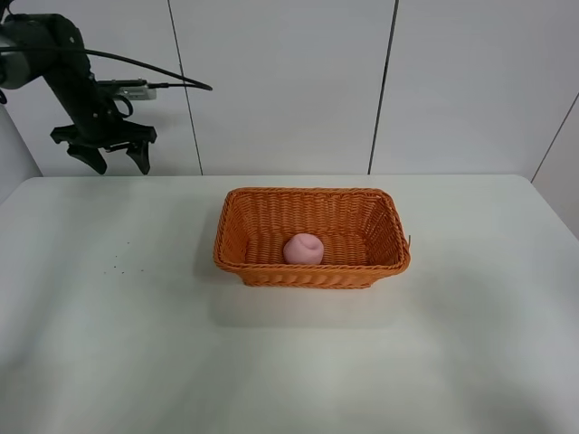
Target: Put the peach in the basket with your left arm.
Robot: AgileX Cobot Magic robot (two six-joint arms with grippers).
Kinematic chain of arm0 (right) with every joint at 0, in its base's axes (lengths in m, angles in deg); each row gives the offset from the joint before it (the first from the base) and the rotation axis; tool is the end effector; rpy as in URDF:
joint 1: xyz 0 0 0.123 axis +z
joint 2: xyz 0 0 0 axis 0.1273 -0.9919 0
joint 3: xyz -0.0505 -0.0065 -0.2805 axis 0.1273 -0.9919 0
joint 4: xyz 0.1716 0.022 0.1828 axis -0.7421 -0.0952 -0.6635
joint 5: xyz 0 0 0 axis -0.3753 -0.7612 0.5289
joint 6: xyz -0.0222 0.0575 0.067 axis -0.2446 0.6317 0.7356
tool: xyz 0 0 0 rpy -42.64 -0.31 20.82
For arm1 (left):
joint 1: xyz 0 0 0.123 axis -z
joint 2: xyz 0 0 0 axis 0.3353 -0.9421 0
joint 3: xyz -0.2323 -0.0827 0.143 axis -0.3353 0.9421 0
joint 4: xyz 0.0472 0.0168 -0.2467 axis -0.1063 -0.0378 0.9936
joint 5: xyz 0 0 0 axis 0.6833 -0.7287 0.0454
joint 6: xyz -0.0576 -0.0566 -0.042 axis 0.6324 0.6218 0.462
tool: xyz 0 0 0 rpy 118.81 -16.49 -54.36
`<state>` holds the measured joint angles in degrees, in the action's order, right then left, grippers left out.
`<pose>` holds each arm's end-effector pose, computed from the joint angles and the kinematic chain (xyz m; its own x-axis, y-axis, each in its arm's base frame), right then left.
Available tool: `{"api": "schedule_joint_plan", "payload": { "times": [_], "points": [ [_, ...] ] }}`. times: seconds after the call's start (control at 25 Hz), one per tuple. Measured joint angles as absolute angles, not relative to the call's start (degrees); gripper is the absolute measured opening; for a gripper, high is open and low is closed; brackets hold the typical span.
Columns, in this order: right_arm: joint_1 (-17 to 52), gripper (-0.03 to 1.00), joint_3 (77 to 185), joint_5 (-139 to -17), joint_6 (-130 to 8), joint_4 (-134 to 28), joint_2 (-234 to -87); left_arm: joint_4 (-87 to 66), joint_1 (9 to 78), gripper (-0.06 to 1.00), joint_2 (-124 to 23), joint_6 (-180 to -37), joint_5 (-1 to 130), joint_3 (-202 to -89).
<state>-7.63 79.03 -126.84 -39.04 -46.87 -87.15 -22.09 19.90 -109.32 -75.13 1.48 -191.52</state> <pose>-0.0031 0.0025 0.2781 -0.4210 0.0050 -0.9070 -0.0186 0.9997 0.0142 0.5014 -0.0051 0.2400 -0.9285 0.0091 -0.3712 0.0188 0.9996 -0.0226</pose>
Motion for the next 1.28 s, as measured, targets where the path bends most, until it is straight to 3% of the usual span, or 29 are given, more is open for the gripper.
{"api": "schedule_joint_plan", "payload": {
  "times": [0.44, 1.28],
  "points": [
    [-7.6, 0.69, 79.0, -126.8, -39.0, -46.9, -87.1, -20.6, 21.8, 0.78, -98.9, -75.5, 1.5, -177.3],
    [-7.6, 0.69, 79.0, -126.8, -39.0, -46.9, -87.1, -20.8, 21.9, 0.78, -27.3, -75.5, 3.8, -107.9]
  ]
}}
